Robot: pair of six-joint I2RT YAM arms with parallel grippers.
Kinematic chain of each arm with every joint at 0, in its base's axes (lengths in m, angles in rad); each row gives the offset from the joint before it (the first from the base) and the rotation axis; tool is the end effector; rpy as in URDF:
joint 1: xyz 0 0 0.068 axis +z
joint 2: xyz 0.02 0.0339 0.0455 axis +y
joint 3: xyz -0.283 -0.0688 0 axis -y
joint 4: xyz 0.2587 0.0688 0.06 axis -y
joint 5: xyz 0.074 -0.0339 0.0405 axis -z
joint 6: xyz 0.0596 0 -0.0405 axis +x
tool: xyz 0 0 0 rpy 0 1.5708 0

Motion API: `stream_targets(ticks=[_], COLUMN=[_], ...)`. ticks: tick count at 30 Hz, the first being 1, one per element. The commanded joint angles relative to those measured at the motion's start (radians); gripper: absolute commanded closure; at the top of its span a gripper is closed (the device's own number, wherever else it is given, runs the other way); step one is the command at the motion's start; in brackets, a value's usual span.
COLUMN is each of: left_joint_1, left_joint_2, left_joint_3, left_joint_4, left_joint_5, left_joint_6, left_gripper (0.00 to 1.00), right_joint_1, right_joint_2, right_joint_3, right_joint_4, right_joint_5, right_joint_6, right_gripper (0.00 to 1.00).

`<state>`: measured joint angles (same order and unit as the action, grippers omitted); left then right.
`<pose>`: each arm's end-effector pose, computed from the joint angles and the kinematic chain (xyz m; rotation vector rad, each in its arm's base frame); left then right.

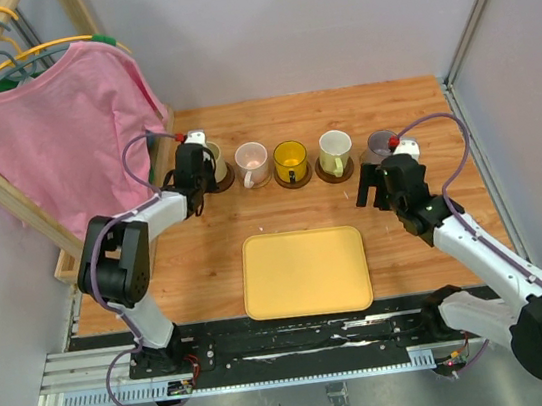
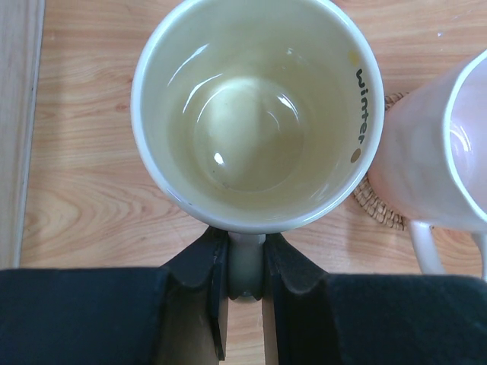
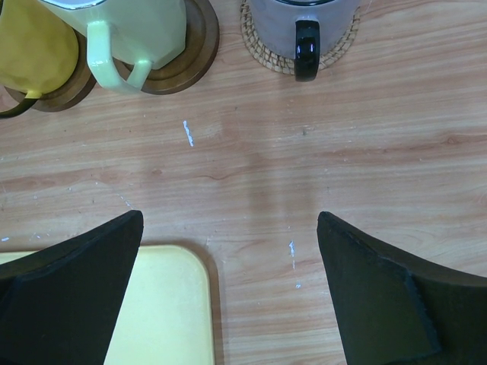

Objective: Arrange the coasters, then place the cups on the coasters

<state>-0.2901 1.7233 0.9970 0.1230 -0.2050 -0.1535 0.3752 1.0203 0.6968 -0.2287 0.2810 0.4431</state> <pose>0.3918 -0.1043 0.1912 0.0309 2.1597 -0.0329 0.2369 0.0755 0.2605 0.2369 2.0916 0.1939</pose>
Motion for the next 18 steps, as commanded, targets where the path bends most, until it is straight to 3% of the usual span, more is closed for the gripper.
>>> stream_targets(ticks=[1, 18], left_joint_1=[0.008, 0.009], left_joint_2=[0.001, 0.037], left_joint_3=[0.057, 0.057], left_joint_4=[0.137, 0.105], left_joint_5=[0.007, 0.009], left_joint_6=[0.009, -0.007], left_gripper=[0.9, 0.89], right_joint_1=[-0.013, -0.015], right_joint_2=[0.006, 0.023], right_joint_3=[0.032, 0.03], right_joint_4=[0.02, 0.025], right_joint_5=[0.009, -0.006], right_joint_6=[-0.015, -0.009], right_gripper=[0.01, 0.01])
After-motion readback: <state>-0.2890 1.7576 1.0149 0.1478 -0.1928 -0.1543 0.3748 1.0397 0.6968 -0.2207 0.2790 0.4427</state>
